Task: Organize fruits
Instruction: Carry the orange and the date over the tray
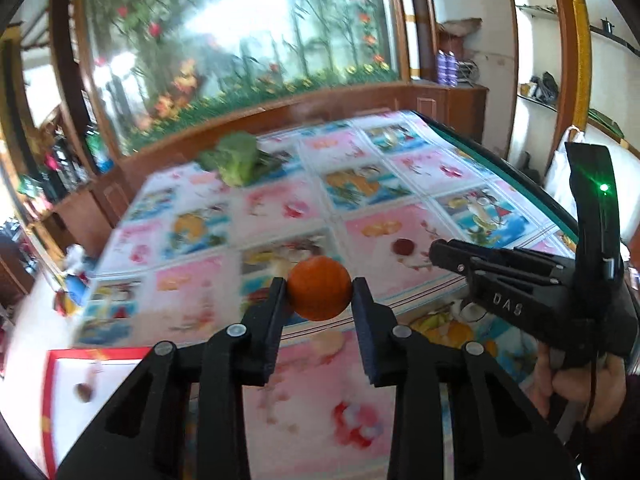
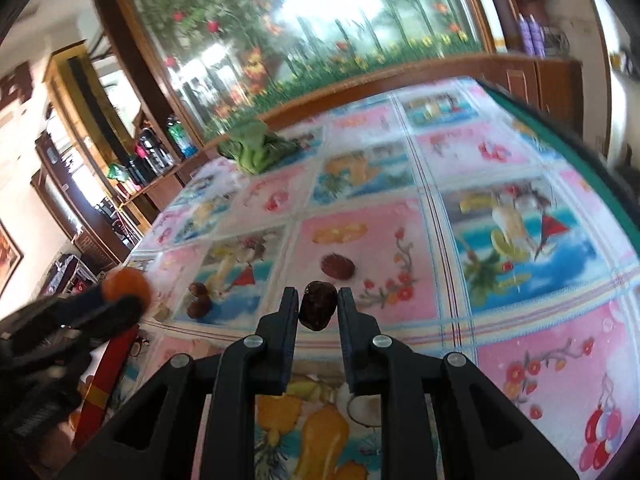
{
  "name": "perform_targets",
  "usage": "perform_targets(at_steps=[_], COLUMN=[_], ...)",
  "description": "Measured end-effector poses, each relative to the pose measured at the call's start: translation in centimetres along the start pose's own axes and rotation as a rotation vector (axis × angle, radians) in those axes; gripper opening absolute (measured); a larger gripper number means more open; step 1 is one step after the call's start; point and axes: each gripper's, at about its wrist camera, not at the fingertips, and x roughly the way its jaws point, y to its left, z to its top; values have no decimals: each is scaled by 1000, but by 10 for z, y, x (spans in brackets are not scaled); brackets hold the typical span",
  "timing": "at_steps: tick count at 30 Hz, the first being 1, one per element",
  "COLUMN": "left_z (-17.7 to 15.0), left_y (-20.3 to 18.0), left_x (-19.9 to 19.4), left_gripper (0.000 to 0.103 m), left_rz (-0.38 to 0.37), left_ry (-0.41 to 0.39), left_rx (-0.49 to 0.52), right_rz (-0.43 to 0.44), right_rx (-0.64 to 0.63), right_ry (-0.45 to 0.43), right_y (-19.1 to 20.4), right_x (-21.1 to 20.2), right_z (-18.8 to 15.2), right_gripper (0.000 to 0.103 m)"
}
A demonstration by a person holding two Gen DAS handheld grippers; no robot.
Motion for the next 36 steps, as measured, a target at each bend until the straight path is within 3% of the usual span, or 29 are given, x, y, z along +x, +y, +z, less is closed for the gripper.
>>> perform_targets(at_steps=[8, 18, 26, 36], left_z=[-26, -68, -106, -139], left_y=[55, 128, 178, 209], left_x=[-47, -78, -93, -96], left_gripper=[35, 35, 35, 35], left_rz=[123, 229, 302, 341], left_ry=[-59, -75, -60, -31], left_rx=[-50, -181, -275, -335], right_rz=[101, 267, 346, 384], right_rx=[-41, -248, -375, -446], right_ry=[-12, 19, 89, 141], right_y=[45, 176, 247, 285], right_x=[-2, 1, 17, 22], right_z=[-10, -27, -53, -87], right_gripper=[18, 18, 18, 18])
